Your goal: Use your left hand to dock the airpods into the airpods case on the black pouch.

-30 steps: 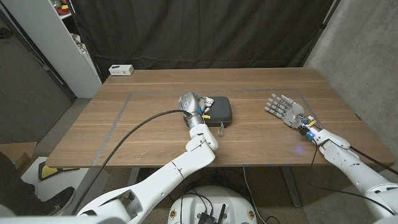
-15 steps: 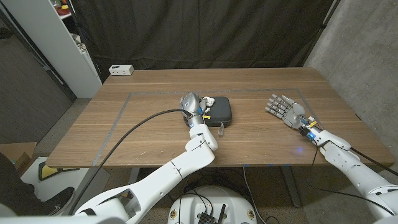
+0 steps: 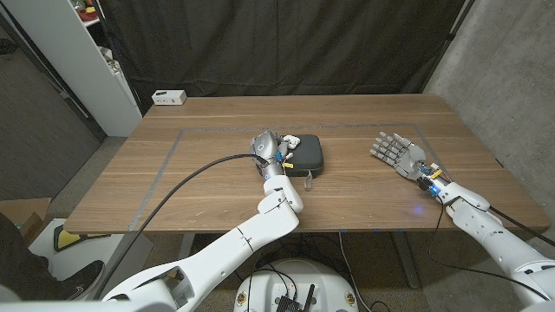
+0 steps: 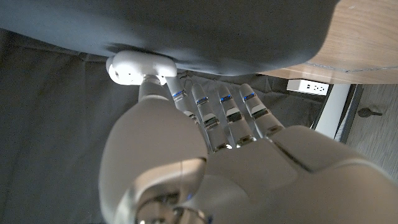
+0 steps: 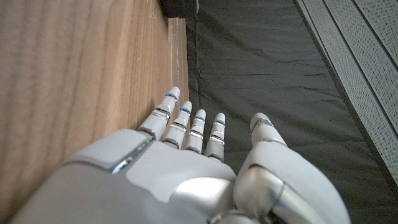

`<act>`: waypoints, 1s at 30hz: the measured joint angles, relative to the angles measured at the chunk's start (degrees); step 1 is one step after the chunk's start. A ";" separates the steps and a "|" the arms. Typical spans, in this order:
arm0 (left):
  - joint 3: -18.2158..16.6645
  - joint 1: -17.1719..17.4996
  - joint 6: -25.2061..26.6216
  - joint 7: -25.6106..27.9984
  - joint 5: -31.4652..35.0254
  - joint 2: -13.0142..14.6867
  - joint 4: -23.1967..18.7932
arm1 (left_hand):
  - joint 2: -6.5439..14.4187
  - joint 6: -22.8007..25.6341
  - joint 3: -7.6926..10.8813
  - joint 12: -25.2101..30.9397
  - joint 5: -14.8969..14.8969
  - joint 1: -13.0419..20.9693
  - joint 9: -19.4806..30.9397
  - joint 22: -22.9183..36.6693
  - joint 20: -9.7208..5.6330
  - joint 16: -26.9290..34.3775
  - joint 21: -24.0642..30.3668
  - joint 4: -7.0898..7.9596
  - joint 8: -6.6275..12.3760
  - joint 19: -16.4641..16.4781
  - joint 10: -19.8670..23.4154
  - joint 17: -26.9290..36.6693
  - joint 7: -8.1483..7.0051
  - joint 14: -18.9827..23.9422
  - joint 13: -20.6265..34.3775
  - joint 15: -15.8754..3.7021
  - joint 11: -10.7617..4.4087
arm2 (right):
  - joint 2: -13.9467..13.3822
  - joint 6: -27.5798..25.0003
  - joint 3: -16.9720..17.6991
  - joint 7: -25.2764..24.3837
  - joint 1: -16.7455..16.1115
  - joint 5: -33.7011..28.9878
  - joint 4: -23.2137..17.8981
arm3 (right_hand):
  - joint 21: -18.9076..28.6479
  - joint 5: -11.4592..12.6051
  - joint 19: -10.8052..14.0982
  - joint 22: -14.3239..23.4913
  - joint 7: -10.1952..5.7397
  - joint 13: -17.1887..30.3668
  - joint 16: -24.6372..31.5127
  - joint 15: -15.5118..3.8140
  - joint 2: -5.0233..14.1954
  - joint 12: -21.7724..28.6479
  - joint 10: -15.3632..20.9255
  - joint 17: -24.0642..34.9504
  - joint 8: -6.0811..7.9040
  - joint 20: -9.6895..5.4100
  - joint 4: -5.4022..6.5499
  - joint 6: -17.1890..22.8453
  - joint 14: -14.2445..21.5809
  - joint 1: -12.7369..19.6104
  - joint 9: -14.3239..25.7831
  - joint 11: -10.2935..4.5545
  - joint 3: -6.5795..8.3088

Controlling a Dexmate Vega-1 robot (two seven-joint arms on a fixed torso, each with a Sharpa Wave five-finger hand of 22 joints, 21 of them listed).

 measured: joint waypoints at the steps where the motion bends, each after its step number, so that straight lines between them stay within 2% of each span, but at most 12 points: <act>1: 0.01 0.04 0.04 -0.06 0.05 0.07 -0.11 | 0.02 0.00 -0.16 0.00 0.00 -0.02 -0.13 0.00 0.00 0.00 0.00 0.16 -0.16 0.00 -0.21 0.17 0.00 0.00 0.00 0.00 -0.20 | 0.01 0.05 0.00 -0.13 -0.11 0.00 -0.19 | 0.00 0.00 0.00 0.00 0.00 0.00 0.00 0.00 0.00 0.00 0.00 0.00 0.00 0.00 0.00 0.00 0.00 0.00 0.00 0.00 0.00; 12: 0.00 0.90 0.20 -0.34 0.20 1.19 -1.87 | 0.16 1.90 -0.24 0.00 0.21 -0.74 -0.76 0.00 0.00 0.62 0.00 0.24 0.10 0.00 -0.30 0.52 0.98 0.01 0.27 0.00 -0.30 | 0.01 0.07 0.01 -1.17 -0.44 0.05 -0.77 | 0.00 0.00 0.01 0.00 0.00 0.00 0.00 0.00 0.00 0.00 0.00 -0.30 0.00 -0.01 0.00 0.00 0.00 0.00 0.00 0.00 0.00; 20: -0.03 1.64 0.20 -0.34 0.20 1.74 -2.85 | 0.16 2.52 -0.23 0.00 0.47 -0.75 -0.95 0.01 0.00 0.84 0.00 0.24 0.11 0.00 -0.30 0.51 0.97 0.01 0.53 0.00 -0.30 | -0.14 0.01 -0.04 -1.41 -1.20 0.05 -0.77 | 0.00 0.00 -0.18 0.00 0.00 0.00 0.00 0.00 0.00 0.00 0.00 -0.14 0.00 0.18 0.00 0.00 0.00 0.00 0.00 0.00 0.00; 21: -0.04 1.73 0.88 -0.74 1.03 1.78 -2.97 | 0.16 2.52 -0.23 0.00 0.47 -0.74 -0.95 0.01 0.00 0.84 0.00 0.24 0.11 0.00 -0.30 0.51 0.97 0.01 0.53 0.00 -0.30 | -0.33 0.01 -0.22 -1.42 -1.52 0.05 -2.88 | 0.00 0.00 -0.18 0.00 0.00 0.00 0.00 0.00 0.00 0.00 0.00 -0.13 0.00 0.18 0.00 0.00 0.00 0.00 0.00 0.00 0.00; 27: -0.04 2.14 0.98 -0.74 1.44 2.05 -3.48 | -0.07 2.64 -0.23 0.00 0.47 -0.97 -1.24 0.01 0.00 0.84 0.43 0.24 0.11 0.00 -0.30 0.70 1.08 0.01 0.53 0.00 -0.30 | -0.43 0.01 -0.33 -1.45 -1.71 0.05 -3.23 | 0.00 0.00 -0.18 0.00 0.00 0.00 0.00 0.00 0.00 0.00 0.00 -0.13 0.00 0.18 -0.22 0.00 0.00 0.00 0.00 0.00 0.23; 30: -0.03 2.31 0.99 -0.69 1.66 2.11 -3.63 | 0.13 2.56 -0.39 -0.46 0.47 -1.23 -1.34 0.01 0.00 1.06 0.43 0.39 0.00 0.00 -0.85 0.79 1.11 0.01 0.80 0.00 0.26 | -0.44 0.03 -0.35 -1.45 -1.76 0.05 -3.32 | 0.00 0.00 -0.18 0.00 0.00 0.00 0.00 0.00 0.00 0.00 0.00 -0.13 0.00 0.18 -0.23 0.00 0.00 0.00 0.00 0.00 0.23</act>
